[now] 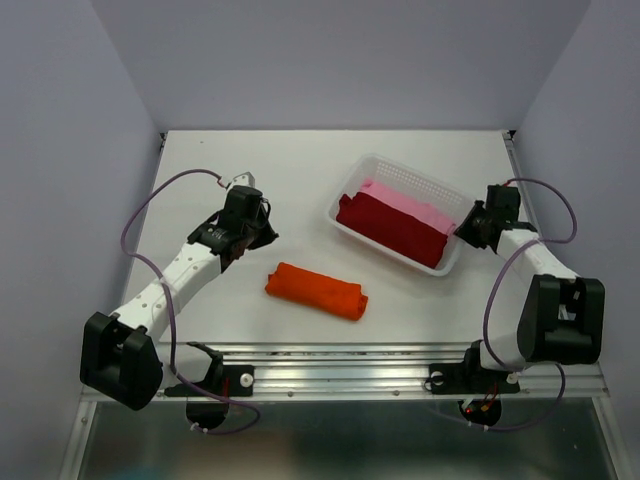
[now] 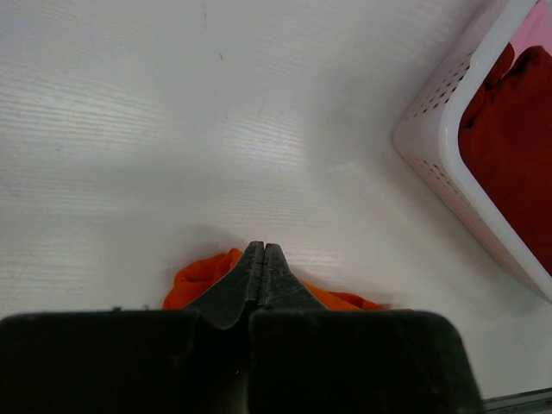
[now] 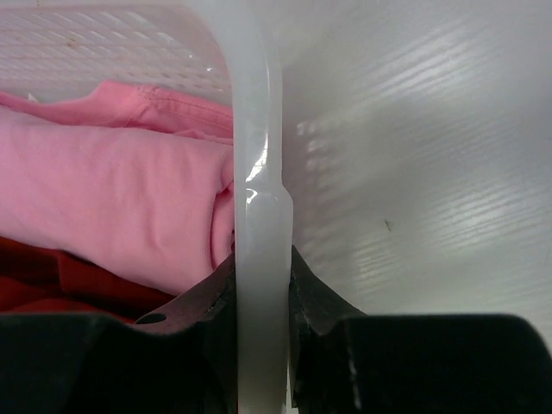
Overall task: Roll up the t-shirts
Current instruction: Move the bin to the center of the board, then pick up the T-shirt from the center of the board.
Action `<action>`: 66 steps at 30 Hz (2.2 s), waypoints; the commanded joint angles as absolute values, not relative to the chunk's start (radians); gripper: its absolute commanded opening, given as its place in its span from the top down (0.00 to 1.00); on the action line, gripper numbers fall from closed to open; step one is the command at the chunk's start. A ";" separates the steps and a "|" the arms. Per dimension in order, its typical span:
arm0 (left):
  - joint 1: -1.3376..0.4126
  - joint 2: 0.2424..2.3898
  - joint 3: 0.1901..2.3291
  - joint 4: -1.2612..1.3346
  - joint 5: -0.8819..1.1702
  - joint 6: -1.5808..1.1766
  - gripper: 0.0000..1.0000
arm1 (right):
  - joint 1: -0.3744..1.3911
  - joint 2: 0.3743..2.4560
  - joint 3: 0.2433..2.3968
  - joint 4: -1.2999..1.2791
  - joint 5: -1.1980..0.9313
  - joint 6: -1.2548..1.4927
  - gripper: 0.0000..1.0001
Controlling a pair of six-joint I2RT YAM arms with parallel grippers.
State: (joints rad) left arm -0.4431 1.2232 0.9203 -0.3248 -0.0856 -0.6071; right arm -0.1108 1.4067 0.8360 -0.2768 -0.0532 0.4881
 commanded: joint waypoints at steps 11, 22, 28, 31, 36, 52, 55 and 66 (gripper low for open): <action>-0.440 1.252 0.925 -0.298 -0.069 -0.597 1.00 | -0.107 1.388 0.980 -0.276 -0.092 0.399 0.31; -0.354 1.204 0.830 -0.330 -0.066 -0.580 0.94 | 0.024 1.094 1.022 -0.405 -0.143 0.448 0.12; -0.298 1.115 0.787 -0.350 -0.075 -0.594 0.83 | 0.506 0.976 0.872 -0.371 0.042 0.672 0.12; -0.264 1.092 0.807 -0.374 -0.106 -0.623 0.83 | 0.771 0.986 0.807 -0.330 0.221 0.791 0.12; -0.238 1.051 0.828 -0.380 -0.120 -0.635 0.82 | 0.949 1.046 0.686 -0.230 0.296 1.004 0.11; -0.238 1.078 0.798 -0.360 -0.046 -0.583 0.78 | 0.959 1.196 0.397 0.107 0.215 1.212 0.13; -0.238 1.083 0.795 -0.360 -0.052 -0.586 0.78 | 0.959 1.229 0.385 0.149 0.218 1.230 0.19; -0.238 1.089 0.756 -0.325 -0.028 -0.620 0.79 | 0.959 1.319 0.396 0.201 0.262 1.215 0.51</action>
